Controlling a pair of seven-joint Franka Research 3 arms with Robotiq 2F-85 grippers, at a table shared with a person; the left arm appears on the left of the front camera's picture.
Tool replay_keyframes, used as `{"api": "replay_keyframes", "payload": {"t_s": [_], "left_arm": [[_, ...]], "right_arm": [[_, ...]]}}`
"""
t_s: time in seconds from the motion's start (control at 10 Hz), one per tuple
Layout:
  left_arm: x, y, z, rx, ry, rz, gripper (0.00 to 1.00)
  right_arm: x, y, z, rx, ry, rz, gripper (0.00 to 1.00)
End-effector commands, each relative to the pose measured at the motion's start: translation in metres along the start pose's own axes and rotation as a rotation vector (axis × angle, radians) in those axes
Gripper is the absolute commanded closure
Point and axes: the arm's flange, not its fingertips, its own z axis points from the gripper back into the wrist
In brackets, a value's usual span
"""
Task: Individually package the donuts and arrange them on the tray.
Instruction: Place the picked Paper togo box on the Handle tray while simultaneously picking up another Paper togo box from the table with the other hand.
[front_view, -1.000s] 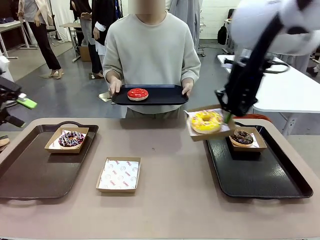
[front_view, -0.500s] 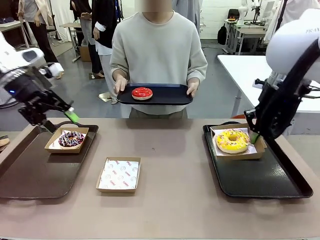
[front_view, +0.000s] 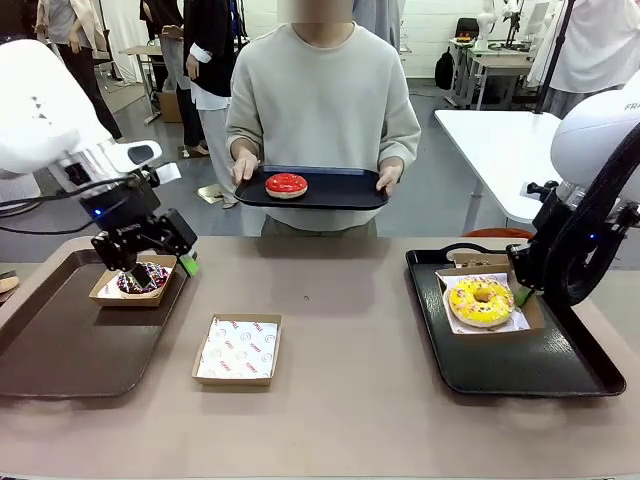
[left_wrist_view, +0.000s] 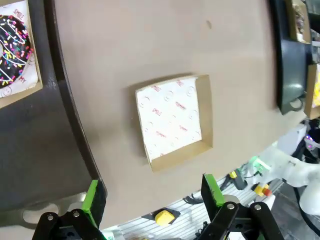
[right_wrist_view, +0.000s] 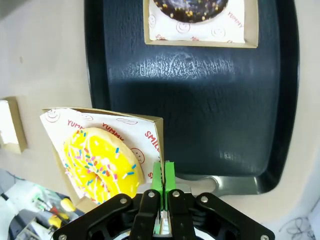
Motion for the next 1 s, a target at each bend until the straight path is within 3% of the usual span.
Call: {"api": "replay_keyframes", "payload": {"t_s": [0.0, 0.2, 0.6, 0.9], "left_arm": [[0.01, -0.012, -0.019, 0.092, -0.01, 0.02, 0.0], [0.01, -0.02, -0.042, 0.144, 0.0, 0.004, 0.0], [0.01, -0.023, -0.071, 0.219, -0.016, 0.017, 0.0], [0.003, -0.031, -0.09, 0.264, -0.084, 0.049, 0.0]], "right_arm": [[0.009, -0.004, -0.013, 0.013, 0.039, -0.005, 0.98], [0.01, 0.0, -0.015, -0.06, 0.092, -0.042, 0.98], [0.013, 0.005, -0.017, -0.137, 0.108, -0.08, 0.98], [0.005, 0.003, -0.022, -0.081, 0.095, -0.044, 0.98]]}}
